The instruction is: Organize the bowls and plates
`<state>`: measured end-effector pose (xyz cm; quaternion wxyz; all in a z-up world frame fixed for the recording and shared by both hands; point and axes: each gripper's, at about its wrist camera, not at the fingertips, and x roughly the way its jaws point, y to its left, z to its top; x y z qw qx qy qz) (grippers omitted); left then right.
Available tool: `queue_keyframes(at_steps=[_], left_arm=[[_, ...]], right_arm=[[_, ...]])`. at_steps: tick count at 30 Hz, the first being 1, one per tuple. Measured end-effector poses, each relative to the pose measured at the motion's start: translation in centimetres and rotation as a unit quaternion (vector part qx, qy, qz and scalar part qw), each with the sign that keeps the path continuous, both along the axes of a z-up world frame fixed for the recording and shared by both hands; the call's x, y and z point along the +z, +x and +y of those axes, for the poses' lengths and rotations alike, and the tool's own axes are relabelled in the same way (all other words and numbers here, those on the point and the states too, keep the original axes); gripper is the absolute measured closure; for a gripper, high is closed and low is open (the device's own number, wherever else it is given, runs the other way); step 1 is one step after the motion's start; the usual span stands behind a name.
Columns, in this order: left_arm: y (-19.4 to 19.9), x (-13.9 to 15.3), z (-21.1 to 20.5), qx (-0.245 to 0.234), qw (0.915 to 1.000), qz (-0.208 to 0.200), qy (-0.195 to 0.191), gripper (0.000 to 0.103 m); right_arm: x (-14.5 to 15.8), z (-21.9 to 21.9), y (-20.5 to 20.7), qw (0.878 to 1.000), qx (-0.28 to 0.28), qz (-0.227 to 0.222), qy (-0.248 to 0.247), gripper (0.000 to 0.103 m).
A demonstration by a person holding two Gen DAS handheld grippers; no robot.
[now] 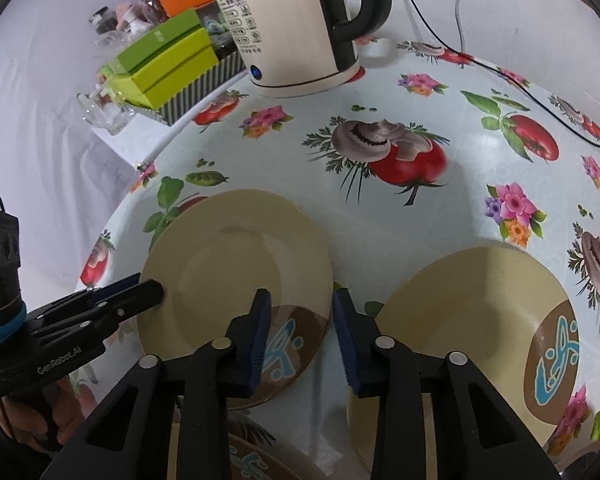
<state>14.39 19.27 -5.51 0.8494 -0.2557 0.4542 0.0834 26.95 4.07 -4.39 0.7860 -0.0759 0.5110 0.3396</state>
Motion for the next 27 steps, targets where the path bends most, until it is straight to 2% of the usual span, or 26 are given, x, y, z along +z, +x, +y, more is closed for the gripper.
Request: queue_keyframes(at_steps=[7,27], left_arm=[[0.1,0.1,-0.1,-0.002,1.0000,-0.003,0.002,0.079],[-1.9,3.1,-0.5,0.000,0.9999,-0.003,0.015,0.079]], right_arm=[[-0.3,0.0,0.2,1.000,-0.004,0.000,-0.003,0.081],[2.1,-0.5,-1.9,1.000,-0.003,0.000,0.013,0.081]])
